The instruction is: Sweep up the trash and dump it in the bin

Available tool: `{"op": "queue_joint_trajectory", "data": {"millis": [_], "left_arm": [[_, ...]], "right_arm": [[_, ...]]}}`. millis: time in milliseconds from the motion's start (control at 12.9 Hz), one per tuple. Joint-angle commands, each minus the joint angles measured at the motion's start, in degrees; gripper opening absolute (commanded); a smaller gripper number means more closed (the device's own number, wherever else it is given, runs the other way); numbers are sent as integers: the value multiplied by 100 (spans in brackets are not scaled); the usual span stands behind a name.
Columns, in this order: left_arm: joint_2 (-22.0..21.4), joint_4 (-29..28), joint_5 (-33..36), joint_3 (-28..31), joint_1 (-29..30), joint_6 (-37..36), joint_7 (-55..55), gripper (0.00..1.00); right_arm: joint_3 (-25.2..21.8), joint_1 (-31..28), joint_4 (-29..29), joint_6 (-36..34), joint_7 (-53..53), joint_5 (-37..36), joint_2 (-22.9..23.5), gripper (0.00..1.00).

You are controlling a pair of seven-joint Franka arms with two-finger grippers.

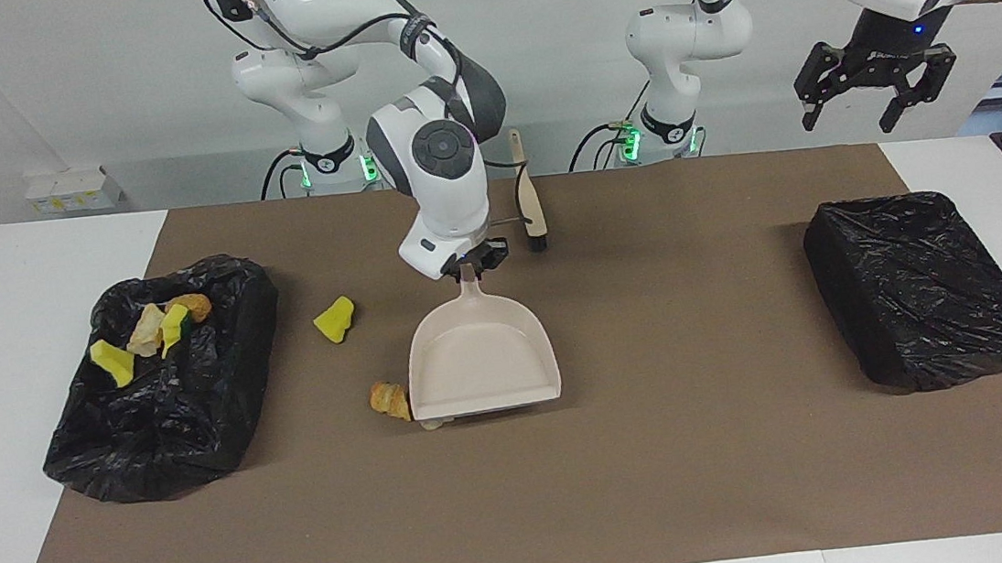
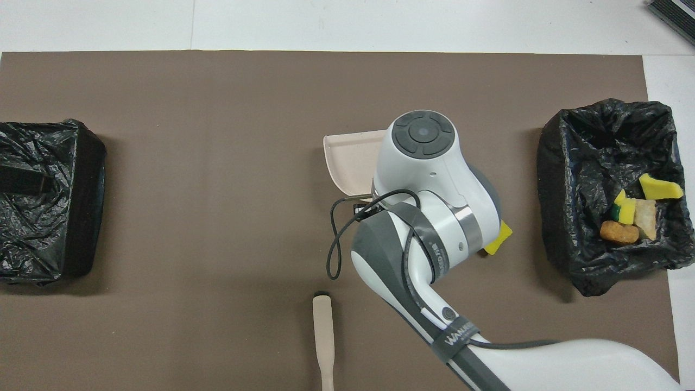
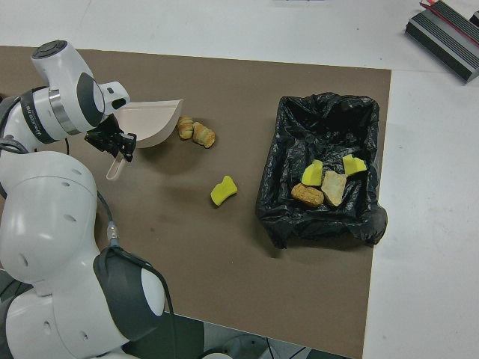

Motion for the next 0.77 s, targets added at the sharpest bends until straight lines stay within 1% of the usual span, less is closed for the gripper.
{"op": "queue_joint_trajectory", "data": {"millis": [0, 155, 309, 387, 464, 541, 696], "left_arm": [[115, 232, 24, -81, 189, -250, 104, 100], [98, 215, 24, -64, 189, -259, 104, 100], [-16, 154, 59, -116, 189, -224, 43, 100], [-52, 136, 68, -125, 197, -276, 34, 100], [-69, 127, 68, -125, 197, -285, 25, 100], [-78, 101, 77, -116, 206, -294, 25, 100], [-87, 83, 77, -125, 189, -294, 25, 100]], "right_arm": [[-15, 166, 1012, 46, 344, 139, 889, 0], [20, 193, 1234, 292, 389, 156, 1206, 0], [64, 193, 1156, 643, 485, 226, 1261, 0], [56, 184, 1156, 740, 668, 497, 1260, 13], [56, 149, 1103, 768, 749, 621, 1252, 81], [56, 140, 1016, 733, 689, 579, 1199, 100], [47, 166, 779, 445, 697, 552, 928, 100]]}}
